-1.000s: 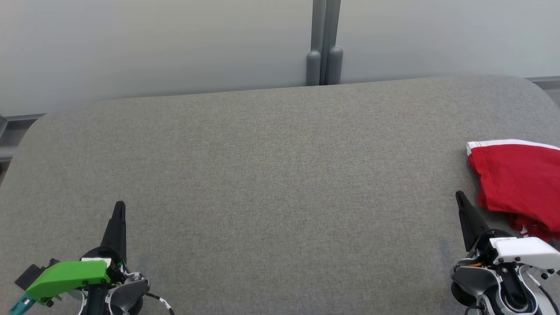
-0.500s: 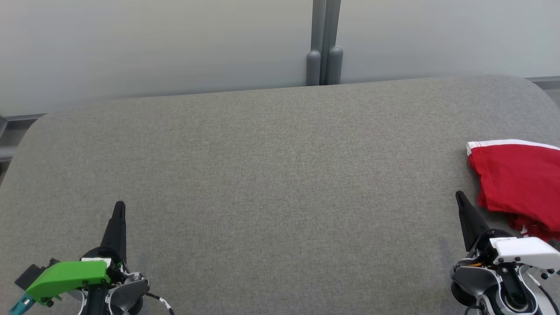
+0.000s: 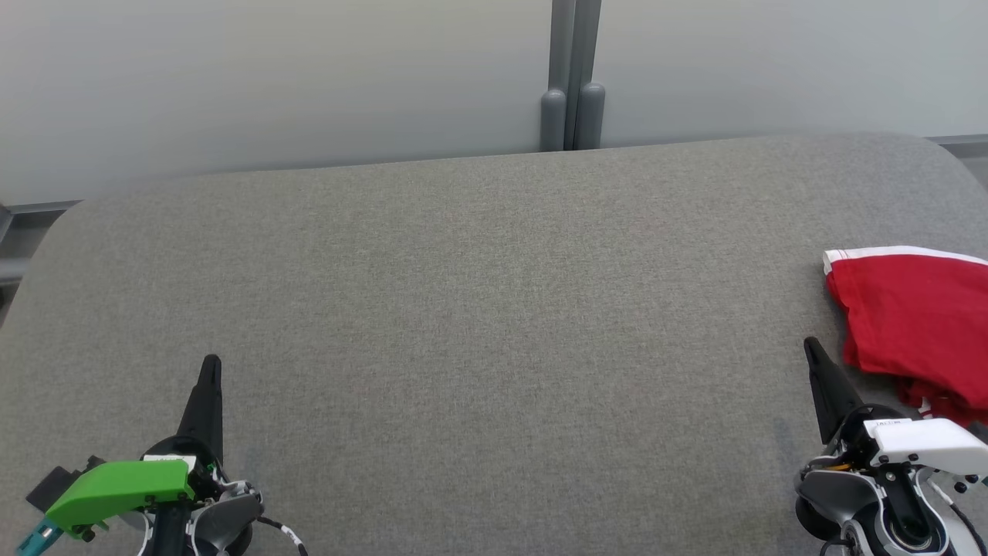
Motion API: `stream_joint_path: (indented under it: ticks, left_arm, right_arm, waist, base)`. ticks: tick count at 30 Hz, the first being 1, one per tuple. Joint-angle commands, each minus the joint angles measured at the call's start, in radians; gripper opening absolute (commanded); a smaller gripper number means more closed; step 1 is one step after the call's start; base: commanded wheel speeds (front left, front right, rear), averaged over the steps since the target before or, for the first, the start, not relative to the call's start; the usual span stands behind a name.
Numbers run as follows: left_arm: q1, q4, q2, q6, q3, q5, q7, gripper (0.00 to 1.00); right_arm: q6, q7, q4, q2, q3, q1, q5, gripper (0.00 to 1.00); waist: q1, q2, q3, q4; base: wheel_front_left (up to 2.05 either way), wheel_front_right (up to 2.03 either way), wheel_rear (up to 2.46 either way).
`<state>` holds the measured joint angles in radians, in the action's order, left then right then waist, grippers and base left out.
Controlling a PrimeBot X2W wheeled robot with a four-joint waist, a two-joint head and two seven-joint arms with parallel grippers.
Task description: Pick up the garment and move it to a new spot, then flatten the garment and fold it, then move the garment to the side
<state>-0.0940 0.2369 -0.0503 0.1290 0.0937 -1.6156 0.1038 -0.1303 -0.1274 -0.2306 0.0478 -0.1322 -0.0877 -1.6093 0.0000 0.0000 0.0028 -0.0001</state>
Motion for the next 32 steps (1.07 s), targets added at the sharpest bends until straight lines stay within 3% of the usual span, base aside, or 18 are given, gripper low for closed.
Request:
stream_joint_path:
  ticks: [1, 32]
  left_arm:
    - [-0.015, -0.001, 0.001, 0.003, 0.003, 0.001, 0.000, 0.00]
    - [-0.015, -0.001, 0.001, 0.003, 0.003, 0.001, 0.000, 0.00]
  right_arm:
    - [-0.001, -0.002, 0.004, 0.005, 0.000, -0.009, -0.007, 0.00]
    - [-0.001, -0.001, 0.004, 0.005, 0.001, -0.009, -0.007, 0.00]
  waist:
    - [0.0000, 0.0000, 0.000, 0.000]
    - [0.0000, 0.0000, 0.000, 0.000]
  base:
    - [0.00, 0.00, 0.00]
    - [0.00, 0.00, 0.00]
